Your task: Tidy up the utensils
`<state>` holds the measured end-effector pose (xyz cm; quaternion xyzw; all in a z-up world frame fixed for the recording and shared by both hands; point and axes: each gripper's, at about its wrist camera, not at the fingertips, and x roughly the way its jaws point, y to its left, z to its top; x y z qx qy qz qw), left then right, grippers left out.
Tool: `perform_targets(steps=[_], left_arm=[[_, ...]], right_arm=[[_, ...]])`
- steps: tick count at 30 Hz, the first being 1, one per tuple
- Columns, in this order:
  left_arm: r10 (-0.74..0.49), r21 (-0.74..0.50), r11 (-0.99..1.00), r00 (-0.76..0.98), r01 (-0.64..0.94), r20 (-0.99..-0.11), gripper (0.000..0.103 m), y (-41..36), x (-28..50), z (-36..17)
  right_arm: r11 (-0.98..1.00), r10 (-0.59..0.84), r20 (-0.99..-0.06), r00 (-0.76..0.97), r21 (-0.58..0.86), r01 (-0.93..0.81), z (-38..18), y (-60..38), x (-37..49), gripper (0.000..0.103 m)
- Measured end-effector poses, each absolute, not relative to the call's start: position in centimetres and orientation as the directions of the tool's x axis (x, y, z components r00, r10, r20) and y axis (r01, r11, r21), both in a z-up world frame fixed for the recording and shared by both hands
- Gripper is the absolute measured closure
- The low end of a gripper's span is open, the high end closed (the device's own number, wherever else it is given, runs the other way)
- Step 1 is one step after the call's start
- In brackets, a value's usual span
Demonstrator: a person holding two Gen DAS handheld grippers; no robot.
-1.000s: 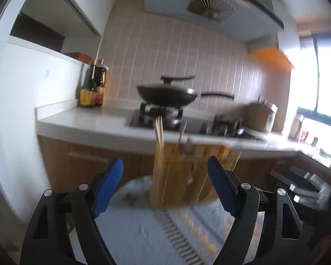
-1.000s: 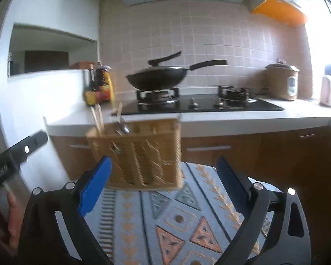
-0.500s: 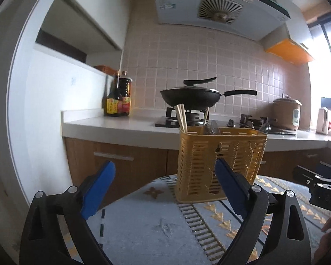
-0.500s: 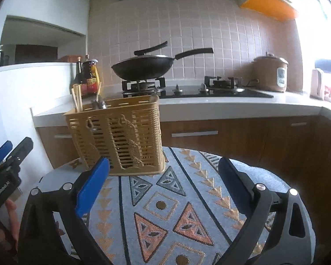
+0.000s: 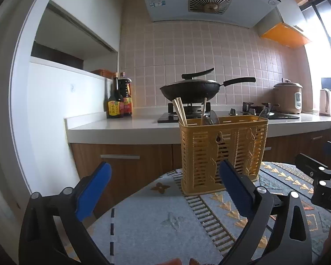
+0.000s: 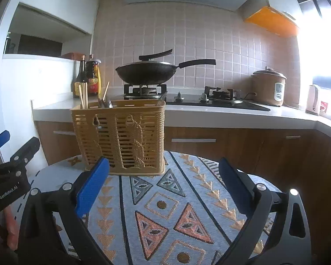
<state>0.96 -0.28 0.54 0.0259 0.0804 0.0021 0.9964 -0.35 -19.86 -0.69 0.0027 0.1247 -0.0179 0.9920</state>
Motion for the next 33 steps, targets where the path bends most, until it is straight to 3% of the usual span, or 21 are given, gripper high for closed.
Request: perform_targets(steps=[33], left_arm=[[0.022, 0.08, 0.997, 0.978, -0.005, -0.209, 0.008, -0.79, 1.97, 0.35]], right_arm=[[0.999, -0.041, -0.285, 0.958, -0.019, 0.037, -1.06, -19.53, 0.47, 0.008]])
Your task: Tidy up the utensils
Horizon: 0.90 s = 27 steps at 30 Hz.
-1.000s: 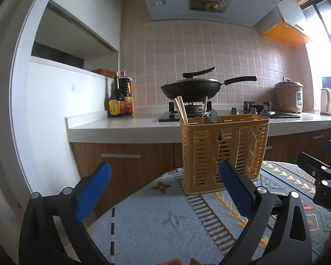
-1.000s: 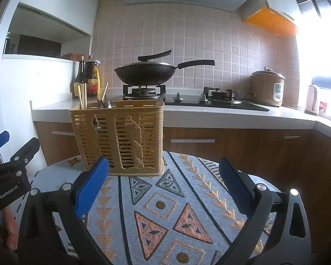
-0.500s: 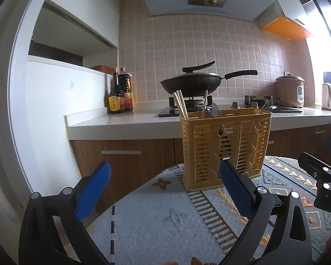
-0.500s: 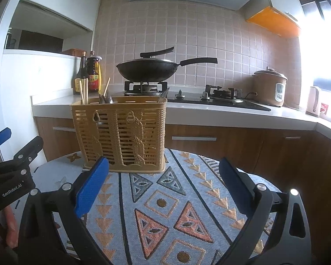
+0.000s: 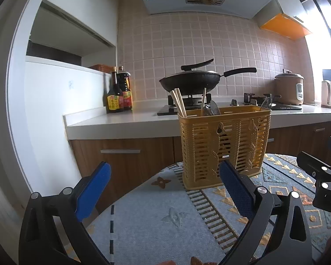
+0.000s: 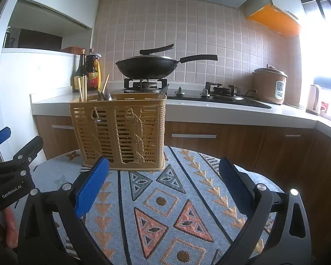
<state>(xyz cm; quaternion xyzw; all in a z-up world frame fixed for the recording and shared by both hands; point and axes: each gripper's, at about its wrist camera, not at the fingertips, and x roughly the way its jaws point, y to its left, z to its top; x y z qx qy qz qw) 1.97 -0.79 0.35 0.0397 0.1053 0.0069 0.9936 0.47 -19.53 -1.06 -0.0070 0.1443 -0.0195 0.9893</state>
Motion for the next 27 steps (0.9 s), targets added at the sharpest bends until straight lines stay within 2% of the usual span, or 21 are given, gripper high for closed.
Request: perform_targets(steps=[27], left_arm=[[0.02, 0.094, 0.996, 0.974, 0.001, -0.224, 0.007, -1.17, 2.1, 0.23]], right_arm=[[0.999, -0.048, -0.3, 0.953, -0.02, 0.043, -1.17, -19.48, 0.78, 0.008]])
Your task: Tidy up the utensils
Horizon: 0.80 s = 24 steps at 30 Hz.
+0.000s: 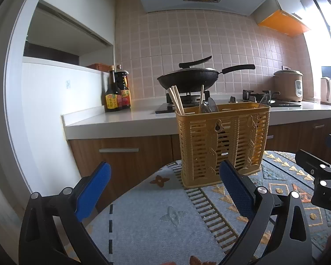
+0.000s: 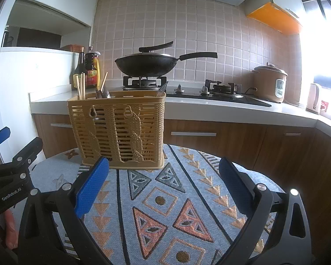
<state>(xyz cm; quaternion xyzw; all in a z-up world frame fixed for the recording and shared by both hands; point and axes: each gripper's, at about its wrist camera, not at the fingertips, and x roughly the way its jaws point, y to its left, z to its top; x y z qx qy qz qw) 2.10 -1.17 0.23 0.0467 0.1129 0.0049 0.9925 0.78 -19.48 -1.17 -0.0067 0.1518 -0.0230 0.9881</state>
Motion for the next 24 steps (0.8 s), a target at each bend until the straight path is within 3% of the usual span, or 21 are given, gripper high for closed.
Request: perform_targets(steps=[24], left_arm=[[0.034, 0.111, 0.994, 0.973, -0.009, -0.227, 0.008, -1.33, 2.17, 0.19]], right_arm=[[0.999, -0.036, -0.329, 0.944, 0.007, 0.04, -1.39, -19.95, 1.46, 0.008]])
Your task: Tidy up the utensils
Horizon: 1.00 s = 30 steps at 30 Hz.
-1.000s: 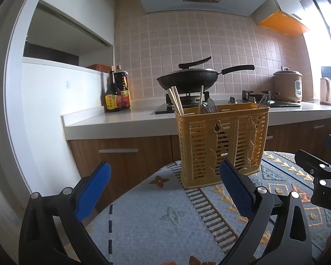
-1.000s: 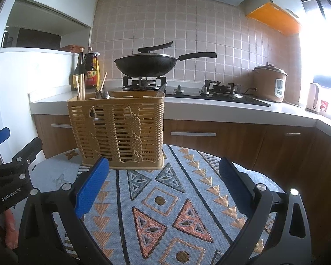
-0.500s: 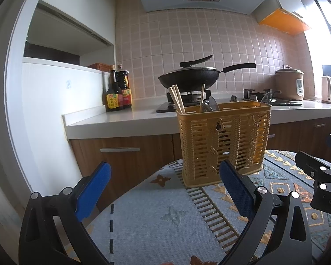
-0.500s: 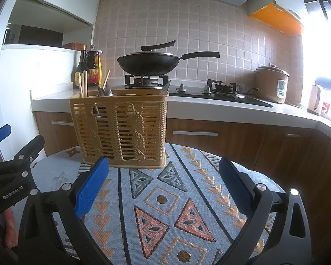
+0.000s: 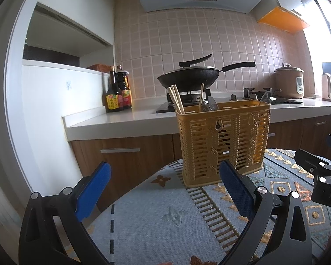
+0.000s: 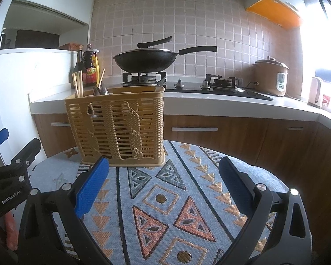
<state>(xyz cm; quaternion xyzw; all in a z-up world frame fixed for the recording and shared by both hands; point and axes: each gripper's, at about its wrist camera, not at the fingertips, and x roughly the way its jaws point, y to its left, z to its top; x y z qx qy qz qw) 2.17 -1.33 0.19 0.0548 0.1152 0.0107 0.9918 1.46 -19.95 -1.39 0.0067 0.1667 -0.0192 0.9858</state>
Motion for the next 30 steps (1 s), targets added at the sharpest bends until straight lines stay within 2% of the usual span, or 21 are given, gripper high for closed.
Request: perform_targets(steps=[19, 25, 30], left_arm=[[0.039, 0.103, 0.995, 0.975, -0.017, -0.219, 0.007, -0.8, 2.2, 0.2], [0.023, 0.072, 0.997, 0.964, -0.004, -0.265, 0.007, -0.3, 3.0, 0.1], [0.012, 0.092, 0.996, 0.968, 0.011, -0.251, 0.007, -0.9, 2.7, 0.1]], right_arm=[[0.999, -0.037, -0.33, 0.943, -0.036, 0.027, -1.5, -19.0, 1.3, 0.008], [0.999, -0.036, -0.33, 0.943, -0.011, 0.035, -1.5, -19.3, 1.3, 0.008], [0.999, -0.04, -0.329, 0.944, -0.012, 0.038, -1.5, -19.4, 1.3, 0.008]])
